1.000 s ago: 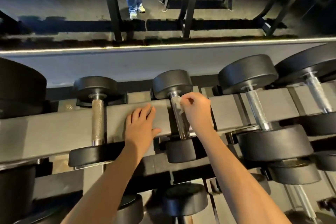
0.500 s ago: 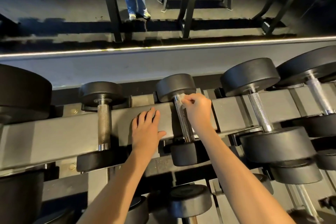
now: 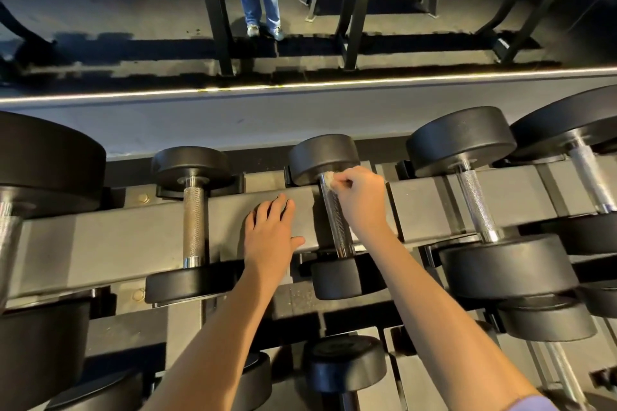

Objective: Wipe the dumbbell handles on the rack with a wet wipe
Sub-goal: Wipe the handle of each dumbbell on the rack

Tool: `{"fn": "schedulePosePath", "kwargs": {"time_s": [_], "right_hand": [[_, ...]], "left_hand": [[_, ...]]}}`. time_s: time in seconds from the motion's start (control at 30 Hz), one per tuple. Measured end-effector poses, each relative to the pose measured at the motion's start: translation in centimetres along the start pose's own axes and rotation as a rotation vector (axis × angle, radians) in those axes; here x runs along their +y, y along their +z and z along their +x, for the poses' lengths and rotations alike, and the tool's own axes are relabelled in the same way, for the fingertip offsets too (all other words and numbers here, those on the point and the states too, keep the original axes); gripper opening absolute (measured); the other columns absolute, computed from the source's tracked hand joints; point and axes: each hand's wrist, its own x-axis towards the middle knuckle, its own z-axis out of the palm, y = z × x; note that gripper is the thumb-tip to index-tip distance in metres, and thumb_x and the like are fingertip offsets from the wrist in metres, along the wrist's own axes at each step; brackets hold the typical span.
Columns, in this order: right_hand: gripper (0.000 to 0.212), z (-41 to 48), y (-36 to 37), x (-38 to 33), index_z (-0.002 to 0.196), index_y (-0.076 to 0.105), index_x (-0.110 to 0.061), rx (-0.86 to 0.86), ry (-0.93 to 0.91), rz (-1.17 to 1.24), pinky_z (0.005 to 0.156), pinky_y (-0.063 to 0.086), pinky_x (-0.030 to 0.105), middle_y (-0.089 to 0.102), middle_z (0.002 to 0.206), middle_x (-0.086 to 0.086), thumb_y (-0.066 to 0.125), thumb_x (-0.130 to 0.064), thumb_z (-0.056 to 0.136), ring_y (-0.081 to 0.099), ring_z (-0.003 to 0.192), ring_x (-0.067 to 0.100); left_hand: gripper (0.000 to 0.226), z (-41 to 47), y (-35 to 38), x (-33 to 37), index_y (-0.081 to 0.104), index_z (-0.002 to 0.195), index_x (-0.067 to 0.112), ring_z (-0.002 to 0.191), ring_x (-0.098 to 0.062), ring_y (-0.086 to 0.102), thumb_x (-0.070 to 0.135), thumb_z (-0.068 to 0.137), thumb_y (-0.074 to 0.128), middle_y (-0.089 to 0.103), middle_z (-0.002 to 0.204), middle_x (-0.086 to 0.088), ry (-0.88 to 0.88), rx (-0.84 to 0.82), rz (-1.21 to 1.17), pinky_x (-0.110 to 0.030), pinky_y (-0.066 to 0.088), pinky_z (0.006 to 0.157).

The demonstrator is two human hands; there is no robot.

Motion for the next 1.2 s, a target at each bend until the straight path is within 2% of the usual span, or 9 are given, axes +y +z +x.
{"fn": "schedulePosePath", "kwargs": {"time_s": [0.07, 0.17, 0.2, 0.4, 0.5, 0.63, 0.83, 0.97, 1.2], "right_hand": [[0.006, -1.2, -0.6, 0.5, 0.085, 0.073, -0.006, -0.097, -0.026, -0.036, 0.072, 0.035, 0.006, 0.067, 0.086, 0.005, 0.068, -0.010, 0.084, 0.058, 0.078, 0.011], [0.005, -3.7, -1.9, 1.6, 0.085, 0.072, -0.007, -0.218, -0.054, -0.037, 0.078, 0.048, 0.023, 0.066, 0.086, 0.005, 0.071, -0.009, 0.081, 0.058, 0.079, 0.012], [0.006, -3.9, -2.1, 1.9, 0.086, 0.072, -0.007, -0.228, -0.047, -0.025, 0.078, 0.049, 0.024, 0.066, 0.085, 0.004, 0.072, -0.009, 0.081, 0.058, 0.078, 0.011], [0.006, -1.2, -1.9, 1.1, 0.080, 0.073, -0.010, -0.169, 0.064, 0.085, 0.073, 0.044, 0.015, 0.067, 0.080, -0.003, 0.070, -0.013, 0.084, 0.057, 0.075, 0.006], [0.004, -3.1, -3.2, 1.5, 0.081, 0.072, -0.011, -0.314, 0.133, 0.071, 0.074, 0.043, 0.013, 0.065, 0.079, -0.006, 0.070, -0.012, 0.083, 0.059, 0.075, 0.005], [0.007, -5.1, -4.3, 2.0, 0.077, 0.071, -0.018, -0.455, 0.260, 0.061, 0.062, 0.041, 0.006, 0.064, 0.077, -0.009, 0.072, -0.014, 0.082, 0.058, 0.072, -0.001], [0.004, -4.0, -3.9, 1.0, 0.082, 0.071, -0.018, -0.376, 0.362, 0.107, 0.079, 0.051, 0.022, 0.066, 0.082, -0.006, 0.070, -0.015, 0.084, 0.060, 0.079, 0.004], [0.006, -5.3, -4.2, 0.9, 0.078, 0.070, -0.019, -0.503, 0.337, -0.092, 0.068, 0.046, 0.018, 0.066, 0.079, -0.004, 0.075, -0.022, 0.080, 0.060, 0.077, 0.007], [0.011, -3.6, -2.1, -0.4, 0.096, 0.071, -0.012, -0.140, 0.297, 0.048, 0.059, 0.037, 0.005, 0.065, 0.087, -0.004, 0.066, -0.017, 0.088, 0.055, 0.076, 0.003]], "left_hand": [[0.075, -0.1, 0.1, 0.0, 0.009, 0.152, 0.020, 0.145, -0.024, 0.010, 0.051, 0.094, 0.045, 0.007, 0.160, -0.001, 0.000, 0.001, 0.016, -0.039, 0.014, 0.117], [0.076, 0.0, 0.3, 0.0, 0.009, 0.153, 0.019, 0.144, -0.025, 0.012, 0.052, 0.094, 0.044, 0.009, 0.160, -0.002, 0.005, 0.012, 0.039, -0.039, 0.014, 0.116], [0.076, 0.0, 0.4, 0.0, 0.009, 0.153, 0.019, 0.144, -0.025, 0.012, 0.052, 0.094, 0.044, 0.009, 0.160, -0.002, 0.005, 0.014, 0.036, -0.039, 0.014, 0.117], [0.076, -0.1, 0.4, 0.1, 0.009, 0.153, 0.019, 0.144, -0.025, 0.012, 0.051, 0.094, 0.045, 0.009, 0.159, -0.002, 0.005, 0.016, 0.038, -0.039, 0.013, 0.117], [0.077, 0.1, 0.5, 0.0, 0.011, 0.153, 0.019, 0.144, -0.025, 0.014, 0.052, 0.093, 0.046, 0.011, 0.159, -0.002, 0.006, 0.019, 0.043, -0.039, 0.015, 0.116], [0.078, 0.0, 0.8, -0.1, 0.026, 0.150, 0.016, 0.139, -0.028, 0.028, 0.050, 0.087, 0.057, 0.026, 0.155, -0.006, 0.013, 0.071, 0.043, -0.042, 0.025, 0.112], [0.077, -0.1, 0.9, 0.0, 0.025, 0.150, 0.016, 0.139, -0.028, 0.026, 0.049, 0.088, 0.056, 0.025, 0.156, -0.005, 0.018, 0.075, 0.040, -0.042, 0.024, 0.113], [0.077, 0.0, 0.9, 0.0, 0.020, 0.151, 0.017, 0.141, -0.027, 0.022, 0.049, 0.090, 0.054, 0.020, 0.157, -0.004, 0.006, 0.064, 0.033, -0.042, 0.021, 0.114], [0.078, 0.2, 1.1, 0.1, 0.017, 0.152, 0.018, 0.142, -0.025, 0.018, 0.048, 0.090, 0.054, 0.017, 0.158, -0.003, 0.000, 0.063, -0.011, -0.042, 0.017, 0.115]]}}
